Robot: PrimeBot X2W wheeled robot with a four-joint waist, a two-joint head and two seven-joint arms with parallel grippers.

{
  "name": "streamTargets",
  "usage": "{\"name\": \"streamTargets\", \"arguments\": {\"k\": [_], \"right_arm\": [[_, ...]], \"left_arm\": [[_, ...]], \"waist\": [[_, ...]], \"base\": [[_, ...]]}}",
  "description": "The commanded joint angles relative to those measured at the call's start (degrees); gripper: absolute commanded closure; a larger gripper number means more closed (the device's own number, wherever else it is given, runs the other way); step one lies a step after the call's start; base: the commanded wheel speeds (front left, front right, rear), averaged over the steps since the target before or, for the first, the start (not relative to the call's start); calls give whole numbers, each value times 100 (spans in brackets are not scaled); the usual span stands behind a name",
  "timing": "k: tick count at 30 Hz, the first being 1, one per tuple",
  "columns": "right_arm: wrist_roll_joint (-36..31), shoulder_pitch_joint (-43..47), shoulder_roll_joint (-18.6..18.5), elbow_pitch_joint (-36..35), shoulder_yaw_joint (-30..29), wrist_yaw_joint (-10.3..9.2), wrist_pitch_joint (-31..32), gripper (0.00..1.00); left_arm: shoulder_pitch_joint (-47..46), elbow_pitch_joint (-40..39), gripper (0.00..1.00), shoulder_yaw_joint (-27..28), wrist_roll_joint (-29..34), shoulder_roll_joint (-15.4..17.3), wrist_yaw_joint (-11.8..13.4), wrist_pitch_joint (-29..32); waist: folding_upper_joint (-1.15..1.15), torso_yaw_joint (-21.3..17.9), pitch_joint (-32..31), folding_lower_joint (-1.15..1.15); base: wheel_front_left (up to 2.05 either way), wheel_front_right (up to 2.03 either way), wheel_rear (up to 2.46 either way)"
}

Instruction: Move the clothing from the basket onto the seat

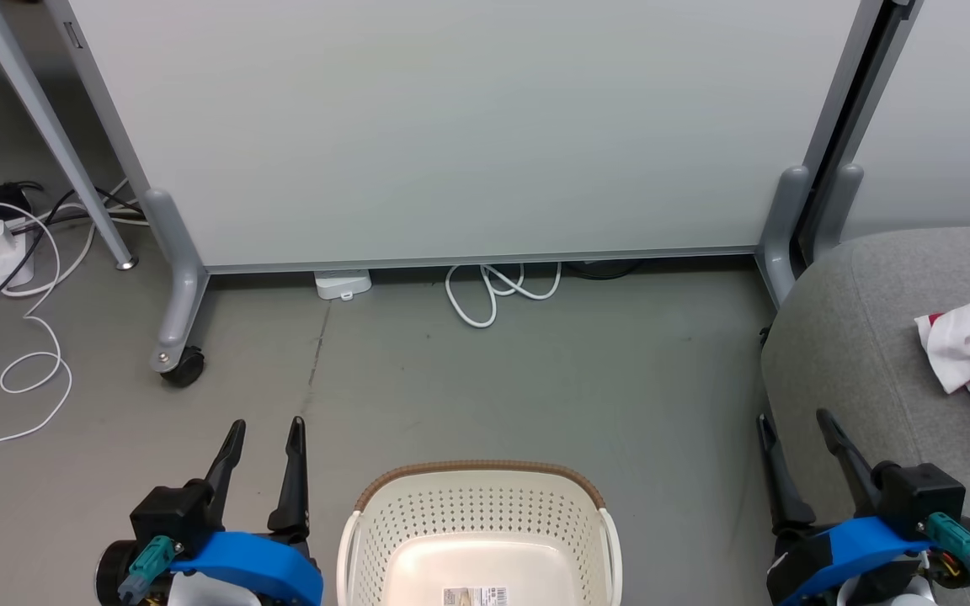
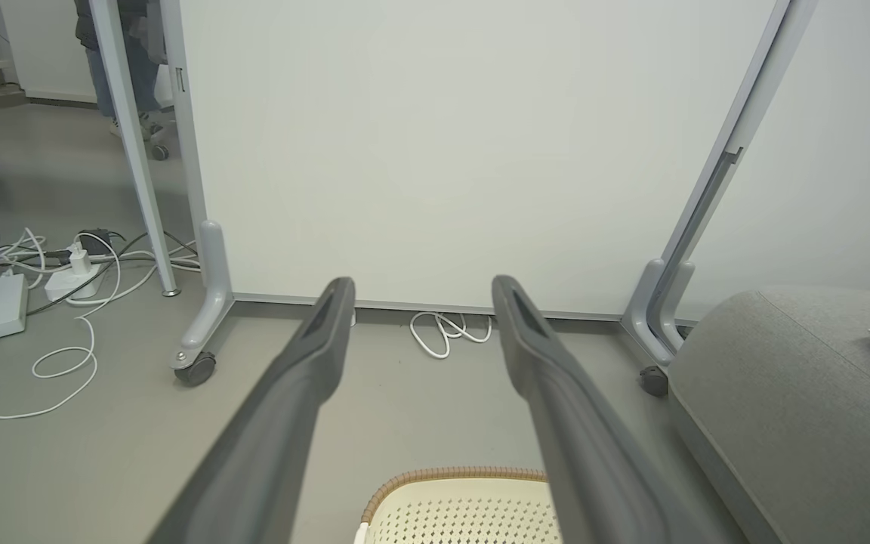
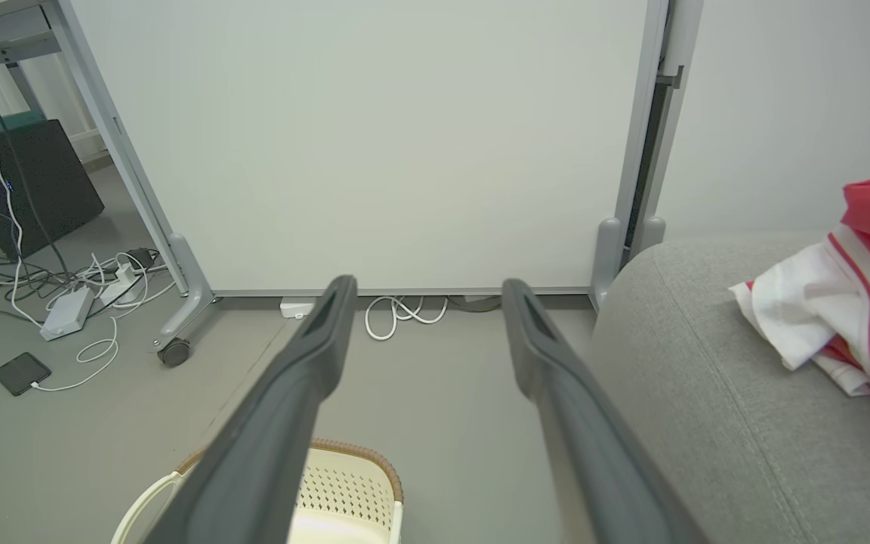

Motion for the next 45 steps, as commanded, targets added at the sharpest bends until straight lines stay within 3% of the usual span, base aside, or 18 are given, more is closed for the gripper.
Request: {"name": "streamTargets", "arguments": {"k": [1,6,7,13,26,45], "right_arm": [[53,79,16,18,-3,1,-7,0],[53,89,16,61,0,1,-21,0],[42,15,0,62,3,0,-1,100],[98,106,10,359,-10,0,24,100],[1668,26,9,245,-101,0,349,100],[3428,-57,8,101,-182,0,695,100]], "left_arm": [[-7,10,0,0,-16,37,-12,-14],[-36,61,0,-70,-62,41,-12,-14],[1,71,100,-69,-45,24,0,1],[294,322,100,-56,-105,-51,0,59],[216,41,100,233,-1474,-99,20,458],[149,-316,100,535,-3016,-152,68,893]], "waist": [[0,-15,-12,0],[0,-28,-25,0],[0,-28,-25,0],[0,-33,-26,0],[0,-88,-9,0],[0,-162,14,0]], "base": [[0,0,0],[0,0,0],[0,0,0],[0,0,0],[0,0,0],[0,0,0]]}}
